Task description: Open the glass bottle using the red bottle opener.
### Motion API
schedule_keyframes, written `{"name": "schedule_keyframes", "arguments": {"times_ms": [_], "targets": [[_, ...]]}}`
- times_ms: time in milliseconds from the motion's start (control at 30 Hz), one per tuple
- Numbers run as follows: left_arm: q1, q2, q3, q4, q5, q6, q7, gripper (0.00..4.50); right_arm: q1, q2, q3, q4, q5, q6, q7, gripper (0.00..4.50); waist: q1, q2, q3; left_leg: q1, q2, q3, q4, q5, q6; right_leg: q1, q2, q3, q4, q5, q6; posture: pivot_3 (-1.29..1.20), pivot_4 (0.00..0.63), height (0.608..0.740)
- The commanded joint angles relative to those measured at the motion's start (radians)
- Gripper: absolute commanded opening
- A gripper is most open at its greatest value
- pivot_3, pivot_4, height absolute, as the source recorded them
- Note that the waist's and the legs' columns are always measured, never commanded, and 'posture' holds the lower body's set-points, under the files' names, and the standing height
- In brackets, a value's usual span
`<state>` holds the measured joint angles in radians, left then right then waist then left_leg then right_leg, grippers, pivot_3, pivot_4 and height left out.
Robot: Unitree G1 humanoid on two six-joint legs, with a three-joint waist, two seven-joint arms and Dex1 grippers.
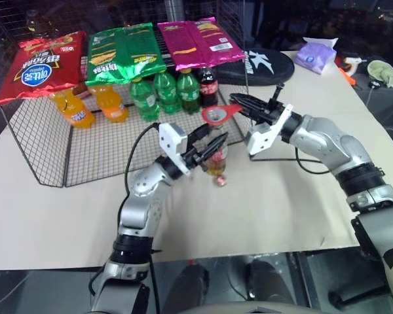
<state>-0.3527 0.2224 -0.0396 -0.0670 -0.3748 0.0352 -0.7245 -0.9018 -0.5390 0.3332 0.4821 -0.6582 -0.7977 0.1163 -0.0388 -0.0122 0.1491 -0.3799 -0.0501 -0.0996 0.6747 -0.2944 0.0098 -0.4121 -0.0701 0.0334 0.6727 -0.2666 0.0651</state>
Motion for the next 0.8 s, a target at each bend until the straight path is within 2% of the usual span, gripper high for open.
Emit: {"name": "schedule_keyframes", "arguments": {"times_ms": [33, 267, 400, 467, 500, 667, 800], "targets": [[0.012, 0.005, -0.014, -0.012, 0.009, 0.005, 0.0, 2.01, 0.02, 0.006, -0.08, -0.011, 0.098, 0.033, -0.032, 0.0, 0.001, 0.0, 0.0, 0.0, 0.0, 0.0, 0.0, 0.0, 0.0, 0.0, 0.0, 0.0, 0.0, 0.0, 0.0, 0.0, 0.15, 0.74], [0.005, 0.006, 0.006, -0.019, -0.007, 0.005, 0.008, 2.01, 0.103, 0.031, -0.119, -0.021, 0.195, 0.085, -0.015, 0.0, -0.001, 0.0, 0.0, 0.0, 0.0, 0.0, 0.0, 0.0, 0.0, 0.0, 0.0, 0.0, 0.0, 0.0, 0.0, 0.0, 0.15, 0.74], [0.005, 0.005, 0.01, -0.022, 0.0, -0.001, 0.018, 3.31, 0.121, 0.04, -0.122, -0.037, 0.21, 0.104, -0.005, 0.0, -0.003, 0.0, 0.0, 0.0, 0.0, 0.0, 0.0, 0.0, 0.0, 0.0, 0.0, 0.001, 0.0, 0.0, 0.0, 0.0, 0.15, 0.74], [0.005, 0.003, 0.007, -0.027, -0.011, 0.01, 0.014, 4.29, 0.124, 0.04, -0.119, -0.039, 0.208, 0.107, -0.005, 0.0, -0.004, 0.0, 0.0, -0.001, 0.0, 0.001, 0.0, 0.0, 0.0, -0.001, 0.0, 0.001, 0.0, 0.0, 0.0, 0.0, 0.15, 0.74], [0.007, 0.003, 0.006, -0.032, -0.018, 0.017, 0.01, 4.46, 0.125, 0.04, -0.118, -0.04, 0.206, 0.107, -0.006, 0.0, -0.004, 0.0, 0.0, -0.001, 0.0, 0.001, -0.001, 0.0, 0.0, -0.001, 0.0, 0.001, 0.0, 0.0, 0.0, 0.0, 0.15, 0.74], [0.019, 0.011, 0.009, -0.048, -0.022, 0.026, 0.003, 4.46, 0.14, 0.045, -0.12, -0.038, 0.238, 0.111, 0.014, 0.0, -0.003, 0.0, 0.0, -0.001, 0.0, 0.001, -0.001, 0.0, 0.0, -0.001, 0.0, 0.001, 0.0, 0.0, 0.0, 0.0, 0.15, 0.74], [0.048, 0.046, 0.023, -0.087, -0.028, 0.035, -0.006, 4.46, 0.234, 0.075, -0.123, -0.076, 0.438, 0.177, 0.18, 0.0, -0.003, 0.0, 0.0, -0.001, 0.001, 0.001, -0.001, 0.0, 0.0, -0.001, 0.0, 0.001, 0.0, 0.0, 0.0, 0.0, 0.15, 0.74]]}}
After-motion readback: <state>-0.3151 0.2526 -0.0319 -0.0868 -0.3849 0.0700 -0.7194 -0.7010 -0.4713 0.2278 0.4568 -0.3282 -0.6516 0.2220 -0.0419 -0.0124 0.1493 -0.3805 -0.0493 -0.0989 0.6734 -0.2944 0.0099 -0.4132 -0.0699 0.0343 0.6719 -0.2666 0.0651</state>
